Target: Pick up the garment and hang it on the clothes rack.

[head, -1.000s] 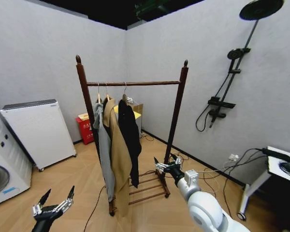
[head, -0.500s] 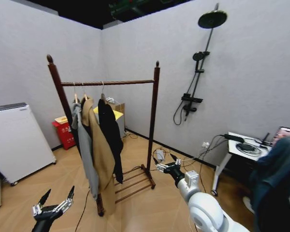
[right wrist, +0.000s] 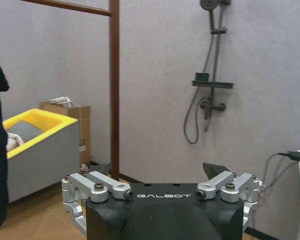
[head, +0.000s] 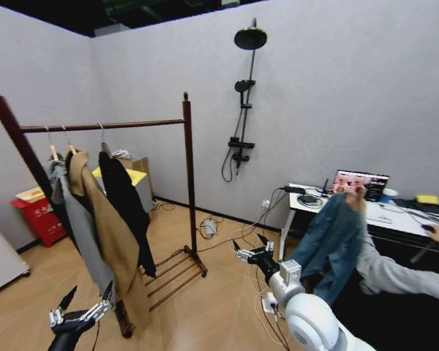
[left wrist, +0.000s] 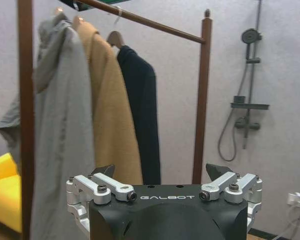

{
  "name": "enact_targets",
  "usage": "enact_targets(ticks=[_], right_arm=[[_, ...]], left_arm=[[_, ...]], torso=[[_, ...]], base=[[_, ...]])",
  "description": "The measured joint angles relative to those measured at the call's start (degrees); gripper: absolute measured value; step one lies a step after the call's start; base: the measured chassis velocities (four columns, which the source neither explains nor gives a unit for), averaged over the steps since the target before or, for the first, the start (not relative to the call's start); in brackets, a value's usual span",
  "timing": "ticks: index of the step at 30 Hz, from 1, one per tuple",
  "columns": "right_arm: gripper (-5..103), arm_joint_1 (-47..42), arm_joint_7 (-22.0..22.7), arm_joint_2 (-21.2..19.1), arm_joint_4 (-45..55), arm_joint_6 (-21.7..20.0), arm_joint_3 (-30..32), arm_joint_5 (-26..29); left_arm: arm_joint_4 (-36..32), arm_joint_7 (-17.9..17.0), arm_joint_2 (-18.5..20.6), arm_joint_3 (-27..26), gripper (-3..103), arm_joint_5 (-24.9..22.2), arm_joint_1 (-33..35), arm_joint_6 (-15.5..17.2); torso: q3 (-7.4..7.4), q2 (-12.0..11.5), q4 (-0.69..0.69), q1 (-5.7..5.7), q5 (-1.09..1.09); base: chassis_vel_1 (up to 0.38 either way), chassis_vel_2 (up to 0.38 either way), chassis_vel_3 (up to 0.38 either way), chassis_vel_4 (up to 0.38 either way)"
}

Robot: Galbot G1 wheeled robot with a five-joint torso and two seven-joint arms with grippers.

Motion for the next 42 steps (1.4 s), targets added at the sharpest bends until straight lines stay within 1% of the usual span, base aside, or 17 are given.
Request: enact_targets(ticks=[5, 8, 10, 11, 14, 22, 26, 27, 30, 34, 35, 42], right_arm=[[100, -0.10, -0.06, -0.02, 0.00, 0.03, -0.02, -0.04], [100, -0.10, -0.07, -0.02, 0.00, 0.04, -0.04, -0.04], [100, -0.11, -0.08, -0.03, 0.00, 0.05, -0.06, -0.04], [100, -0.14, -0.08, -0.03, 0.00, 0.07, -0.07, -0.04], [100, -0.19, -0.09, -0.02, 0.00, 0.09, -0.09, -0.06], [100, -0.74, -0.30, 0.04, 0.01, 0.21, -0.11, -0.35], [100, -0.76, -0.39, 0.18, 0.01, 0.26, -0.16, -0.39], [100, -0.71, -0.44, 0.28, -0.01, 0.26, -0.22, -0.41], [100, -0.68, -0.53, 0.48, -0.16, 0.30, -0.35, -0.53], [100, -0.74, -0.69, 0.67, -0.30, 0.39, -0.46, -0.71], [100, -0.78, -0.71, 0.71, -0.34, 0.42, -0.48, -0.76], [100, -1.14, -0.93, 0.98, -0.48, 0.62, -0.53, -1.07]], left_arm=[[0.00, -0.01, 0.00, 0.00, 100, 0.00, 0.00, 0.00], [0.00, 0.01, 0.00, 0.00, 100, 0.00, 0.00, 0.00], [0.00, 0.01, 0.00, 0.00, 100, 0.00, 0.00, 0.00], [0.00, 0.01, 0.00, 0.00, 100, 0.00, 0.00, 0.00], [0.00, 0.00, 0.00, 0.00, 100, 0.00, 0.00, 0.00], [0.00, 0.00, 0.00, 0.00, 100, 0.00, 0.00, 0.00], [0.00, 0.00, 0.00, 0.00, 100, 0.00, 0.00, 0.00], [0.00, 0.00, 0.00, 0.00, 100, 0.00, 0.00, -0.01], [0.00, -0.01, 0.00, 0.00, 100, 0.00, 0.00, 0.00], [0.00, -0.01, 0.00, 0.00, 100, 0.00, 0.00, 0.00], [0.00, -0.01, 0.00, 0.00, 100, 0.00, 0.00, 0.00], [0.00, -0.01, 0.00, 0.00, 100, 0.00, 0.00, 0.00]], torso=[[0.00, 0.00, 0.00, 0.00, -0.03], [0.00, 0.00, 0.00, 0.00, 0.00], [0.00, 0.00, -0.01, 0.00, -0.03], [0.00, 0.00, -0.01, 0.00, 0.01], [0.00, 0.00, 0.00, 0.00, -0.03], [0.00, 0.00, -0.02, 0.00, 0.00], [0.00, 0.00, -0.02, -0.01, -0.01], [0.00, 0.00, 0.02, -0.01, -0.02], [0.00, 0.00, 0.03, -0.01, -0.01], [0.00, 0.00, 0.02, 0.00, -0.01], [0.00, 0.00, 0.00, -0.01, 0.00], [0.00, 0.00, 0.00, 0.00, -0.01]], base=[[-0.029, -0.216, -0.224, -0.035], [-0.035, -0.233, -0.212, -0.039], [-0.028, -0.227, -0.209, -0.043], [-0.059, -0.227, -0.209, -0.037], [-0.055, -0.182, -0.216, -0.039], [-0.025, -0.205, -0.220, -0.028], [0.038, -0.140, -0.146, 0.032], [0.083, -0.104, -0.080, 0.093], [0.097, -0.082, -0.072, 0.097], [0.099, -0.071, -0.072, 0.086], [0.094, -0.074, -0.078, 0.076], [0.074, -0.093, -0.095, 0.093]])
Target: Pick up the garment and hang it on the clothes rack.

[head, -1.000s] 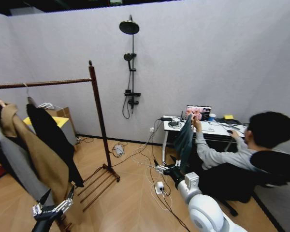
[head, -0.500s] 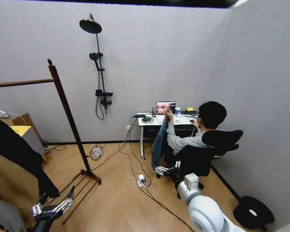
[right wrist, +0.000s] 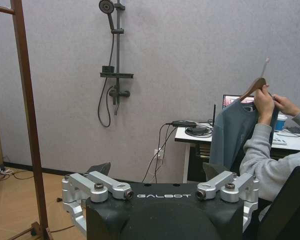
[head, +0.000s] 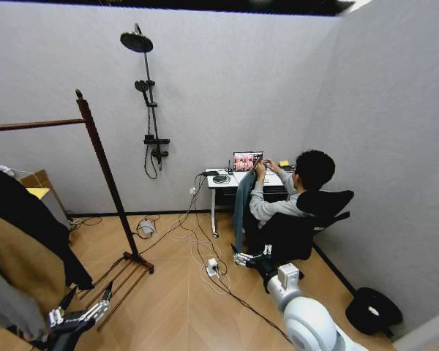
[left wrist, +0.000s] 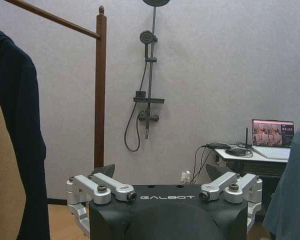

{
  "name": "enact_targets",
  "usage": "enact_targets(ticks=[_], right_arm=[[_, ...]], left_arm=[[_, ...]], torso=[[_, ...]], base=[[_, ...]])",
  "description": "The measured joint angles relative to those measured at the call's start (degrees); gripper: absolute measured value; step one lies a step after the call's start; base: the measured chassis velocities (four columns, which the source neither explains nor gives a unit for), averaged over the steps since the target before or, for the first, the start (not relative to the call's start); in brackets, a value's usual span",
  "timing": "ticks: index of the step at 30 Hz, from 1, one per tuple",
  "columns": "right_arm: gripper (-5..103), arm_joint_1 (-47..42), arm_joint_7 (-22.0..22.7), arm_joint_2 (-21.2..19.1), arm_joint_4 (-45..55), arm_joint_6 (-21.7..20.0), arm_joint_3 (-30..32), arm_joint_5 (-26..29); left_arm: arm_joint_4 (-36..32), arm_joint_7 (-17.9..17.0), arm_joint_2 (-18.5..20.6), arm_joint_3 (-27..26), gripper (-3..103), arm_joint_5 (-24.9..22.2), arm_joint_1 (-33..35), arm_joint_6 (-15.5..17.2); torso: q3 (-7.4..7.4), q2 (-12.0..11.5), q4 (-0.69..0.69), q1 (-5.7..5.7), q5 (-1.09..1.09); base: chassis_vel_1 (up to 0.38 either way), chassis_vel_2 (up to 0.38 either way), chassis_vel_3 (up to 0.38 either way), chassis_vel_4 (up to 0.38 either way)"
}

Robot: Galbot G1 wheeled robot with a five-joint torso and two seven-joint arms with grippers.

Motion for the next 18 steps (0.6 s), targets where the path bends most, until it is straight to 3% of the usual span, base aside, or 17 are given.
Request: enact_targets(ticks=[18], right_arm=[[100, -0.40, -0.20, -0.05, -0.05, 0.14, -0.01, -0.46]], left_arm=[[0.00, -0.02, 0.00, 0.00, 100, 0.00, 0.00, 0.00]], torso=[[0.00, 0.00, 0.00, -0.01, 0.00]], base=[[0.129, -0.135, -0.139, 0.134]])
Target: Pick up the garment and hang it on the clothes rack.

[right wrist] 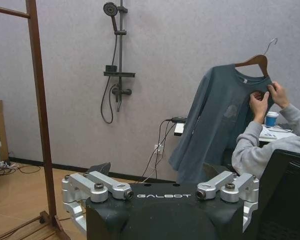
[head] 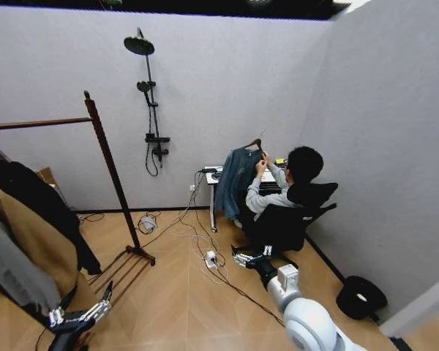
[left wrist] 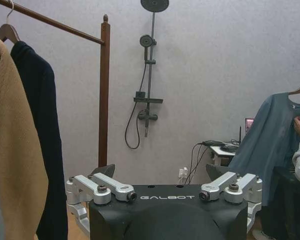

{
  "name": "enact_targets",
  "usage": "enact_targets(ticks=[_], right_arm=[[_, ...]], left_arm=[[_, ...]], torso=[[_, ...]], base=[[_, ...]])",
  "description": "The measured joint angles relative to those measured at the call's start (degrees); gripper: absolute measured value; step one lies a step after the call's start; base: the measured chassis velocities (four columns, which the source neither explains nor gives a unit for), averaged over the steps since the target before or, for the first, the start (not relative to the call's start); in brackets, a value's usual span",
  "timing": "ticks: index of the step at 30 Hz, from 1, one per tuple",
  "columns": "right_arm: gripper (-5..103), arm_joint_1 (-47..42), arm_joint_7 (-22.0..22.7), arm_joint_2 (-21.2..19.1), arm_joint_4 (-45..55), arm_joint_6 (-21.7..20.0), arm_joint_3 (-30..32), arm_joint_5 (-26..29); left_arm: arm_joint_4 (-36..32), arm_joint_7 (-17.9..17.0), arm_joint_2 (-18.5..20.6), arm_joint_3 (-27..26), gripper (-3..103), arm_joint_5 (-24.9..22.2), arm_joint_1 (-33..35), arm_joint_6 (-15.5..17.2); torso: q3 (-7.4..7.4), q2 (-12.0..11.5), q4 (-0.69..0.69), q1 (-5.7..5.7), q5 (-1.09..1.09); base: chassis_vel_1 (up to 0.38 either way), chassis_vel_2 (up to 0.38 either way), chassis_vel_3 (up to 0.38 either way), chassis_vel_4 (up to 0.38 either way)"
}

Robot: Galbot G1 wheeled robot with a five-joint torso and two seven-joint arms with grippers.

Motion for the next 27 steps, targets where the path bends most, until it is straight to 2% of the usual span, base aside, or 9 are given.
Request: enact_targets(ticks=[27], right_arm=[[100, -0.55, -0.54, 0.44, -0.65, 0.35, -0.66, -0.75]], left_arm=[[0.00, 0.02, 0.00, 0.00, 100, 0.00, 0.00, 0.00]], torso=[[0.00, 0.00, 0.01, 0.01, 0.01]], base=[[0.135, -0.142, -0.144, 0.136]])
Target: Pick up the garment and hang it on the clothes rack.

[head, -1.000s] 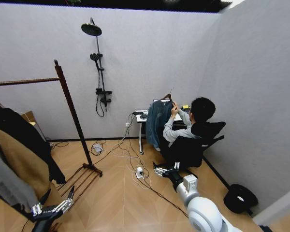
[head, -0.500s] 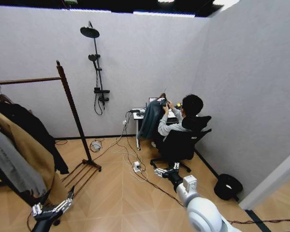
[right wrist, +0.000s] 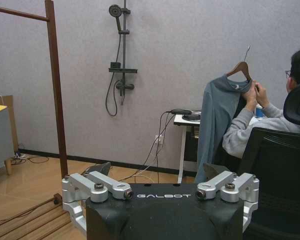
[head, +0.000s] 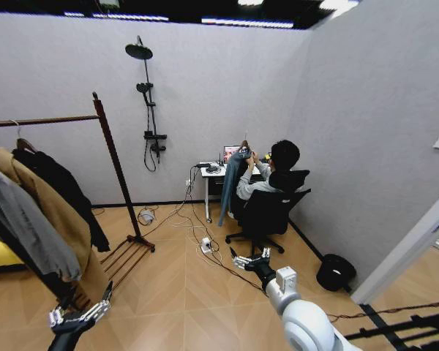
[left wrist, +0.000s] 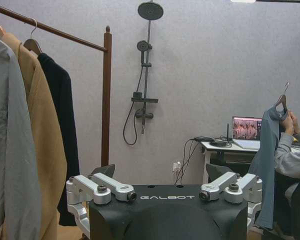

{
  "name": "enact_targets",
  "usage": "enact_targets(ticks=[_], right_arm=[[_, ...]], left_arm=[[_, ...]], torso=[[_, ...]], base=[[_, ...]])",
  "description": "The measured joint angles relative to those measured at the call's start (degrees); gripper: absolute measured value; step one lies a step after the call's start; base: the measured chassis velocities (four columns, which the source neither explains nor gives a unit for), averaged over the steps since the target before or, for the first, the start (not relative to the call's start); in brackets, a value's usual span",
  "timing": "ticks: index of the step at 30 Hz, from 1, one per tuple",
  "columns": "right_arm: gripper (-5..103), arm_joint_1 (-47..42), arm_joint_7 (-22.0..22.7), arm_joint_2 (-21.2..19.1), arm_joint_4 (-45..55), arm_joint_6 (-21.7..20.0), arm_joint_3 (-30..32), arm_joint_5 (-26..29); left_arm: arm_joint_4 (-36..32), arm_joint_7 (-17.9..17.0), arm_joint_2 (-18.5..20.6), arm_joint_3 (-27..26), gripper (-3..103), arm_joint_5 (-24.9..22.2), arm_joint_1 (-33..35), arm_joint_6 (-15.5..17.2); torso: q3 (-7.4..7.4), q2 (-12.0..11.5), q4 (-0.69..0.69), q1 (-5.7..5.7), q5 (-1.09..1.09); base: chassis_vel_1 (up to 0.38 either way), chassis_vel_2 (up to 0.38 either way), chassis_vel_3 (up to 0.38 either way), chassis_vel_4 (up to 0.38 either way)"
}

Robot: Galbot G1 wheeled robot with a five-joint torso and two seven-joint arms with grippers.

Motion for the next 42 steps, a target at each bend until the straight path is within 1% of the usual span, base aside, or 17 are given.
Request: enact_targets(ticks=[7, 15, 21, 42], right_arm=[[100, -0.12, -0.06, 0.09, -0.04, 0.03, -0.23, -0.18], [100, 0.00, -0.11, -0.02, -0.10, 0.05, -0.29, -0.17], [100, 0.01, -0.17, -0.03, -0.20, 0.11, -0.32, -0.18], [100, -0.19, -0.70, 0.17, -0.89, 0.68, -0.78, -0.82]], left_arm=[[0.00, 0.00, 0.00, 0.00, 100, 0.00, 0.00, 0.00], [0.00, 0.00, 0.00, 0.00, 100, 0.00, 0.00, 0.00], [0.00, 0.00, 0.00, 0.00, 100, 0.00, 0.00, 0.00], [0.00, 0.00, 0.00, 0.00, 100, 0.00, 0.00, 0.00]], torso=[[0.00, 0.00, -0.02, 0.00, 0.00], [0.00, 0.00, 0.01, 0.01, 0.00], [0.00, 0.00, -0.02, 0.00, -0.01], [0.00, 0.00, -0.01, 0.00, 0.00]], base=[[0.140, -0.132, -0.144, 0.131], [0.156, -0.108, -0.110, 0.159], [0.158, -0.138, -0.141, 0.140], [0.138, -0.133, -0.134, 0.137]])
